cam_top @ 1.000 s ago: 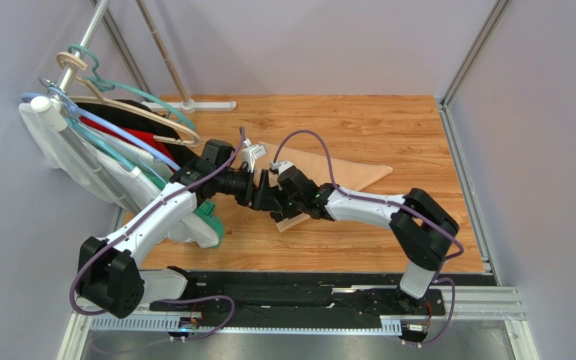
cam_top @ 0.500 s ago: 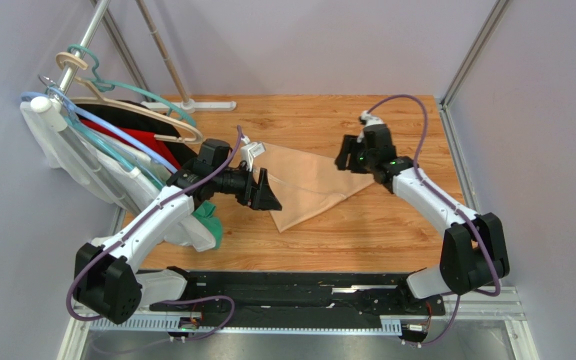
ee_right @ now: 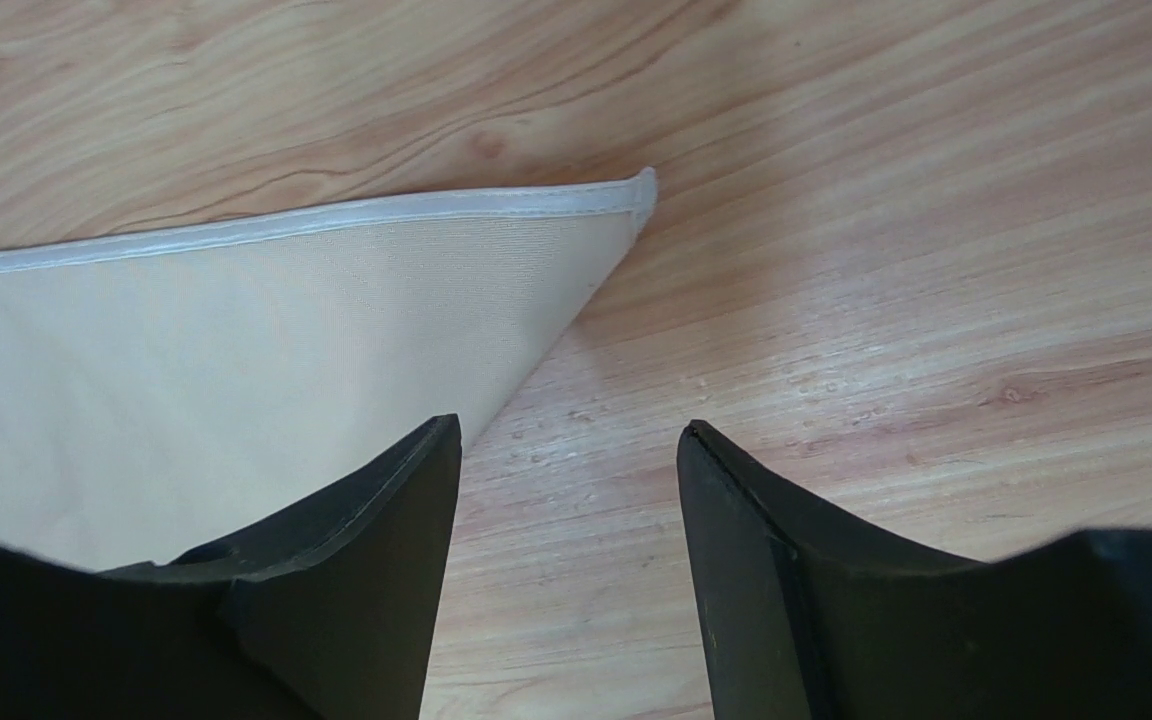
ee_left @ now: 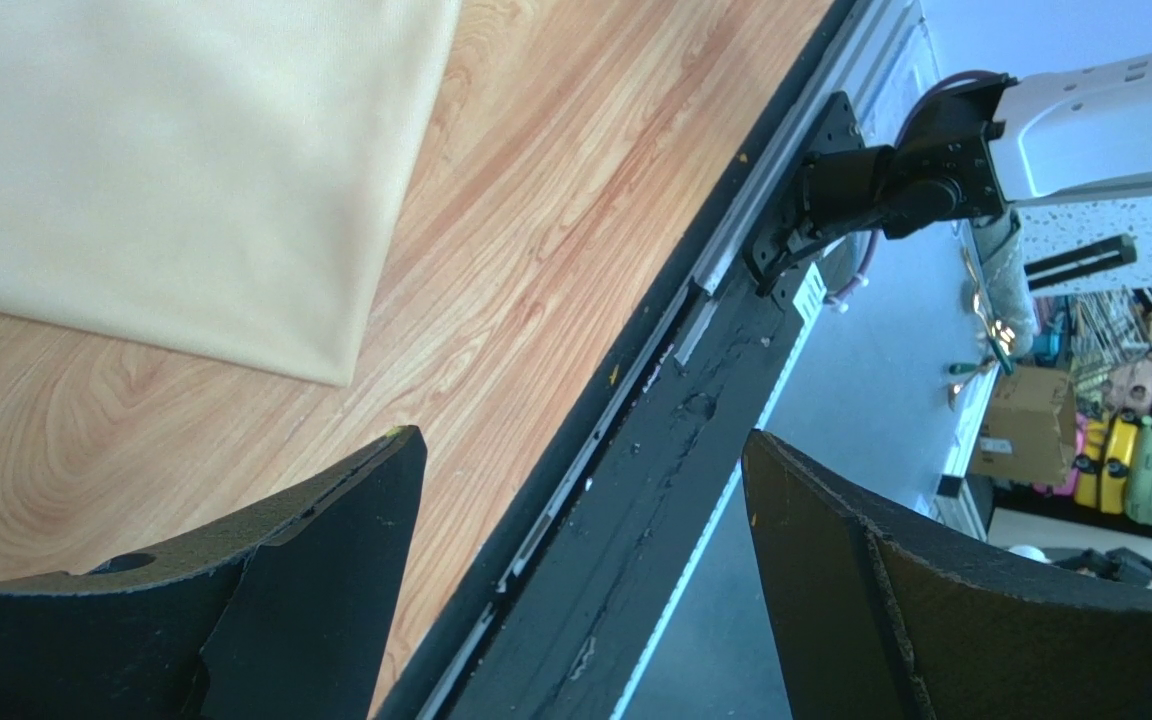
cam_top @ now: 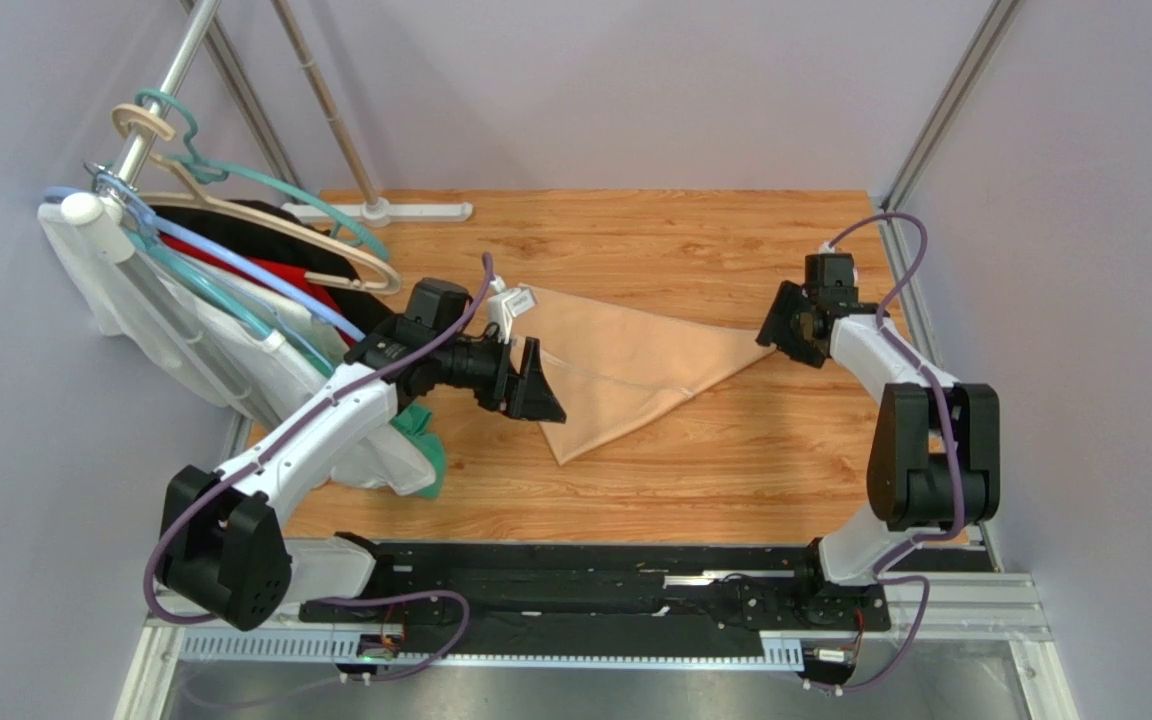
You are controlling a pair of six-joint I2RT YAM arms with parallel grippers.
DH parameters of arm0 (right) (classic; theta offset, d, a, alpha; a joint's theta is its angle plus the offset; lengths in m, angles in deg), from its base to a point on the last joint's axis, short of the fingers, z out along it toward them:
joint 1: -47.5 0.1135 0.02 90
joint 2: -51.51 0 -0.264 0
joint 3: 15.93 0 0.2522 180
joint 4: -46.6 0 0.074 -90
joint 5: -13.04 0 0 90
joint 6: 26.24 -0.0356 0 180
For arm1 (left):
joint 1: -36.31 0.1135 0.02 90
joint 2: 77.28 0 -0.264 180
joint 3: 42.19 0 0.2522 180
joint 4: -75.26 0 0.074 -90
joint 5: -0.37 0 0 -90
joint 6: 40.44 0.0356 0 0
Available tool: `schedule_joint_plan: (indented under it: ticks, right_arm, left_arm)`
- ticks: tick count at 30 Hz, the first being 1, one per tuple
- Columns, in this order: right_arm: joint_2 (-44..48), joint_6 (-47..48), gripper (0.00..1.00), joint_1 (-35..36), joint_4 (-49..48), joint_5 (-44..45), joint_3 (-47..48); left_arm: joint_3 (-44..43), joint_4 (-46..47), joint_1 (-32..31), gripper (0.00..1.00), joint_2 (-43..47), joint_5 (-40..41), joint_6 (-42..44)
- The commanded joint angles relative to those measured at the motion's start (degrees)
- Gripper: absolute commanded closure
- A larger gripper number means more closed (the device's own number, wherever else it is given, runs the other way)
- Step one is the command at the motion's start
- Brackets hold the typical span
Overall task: Fold the napkin, place the utensils inside, and roll it up
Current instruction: Fold the napkin
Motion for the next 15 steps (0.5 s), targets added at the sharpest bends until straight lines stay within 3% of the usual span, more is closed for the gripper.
schedule_joint_plan:
  ticks: [1,15]
  right_arm:
    - [-3.05,0.09,0.41,-1.61,-0.67,1.20,2.79]
    - [-10.89,-2.81,0.44,-5.13,-6.91,-3.27,5.78]
  left_arm:
    - [-0.71,0.66,1.26,0.13,-0.16,-0.91,-0.22]
    - [-0.89,0.48,1.26,0.13,-1.21,-0.74,-0.04]
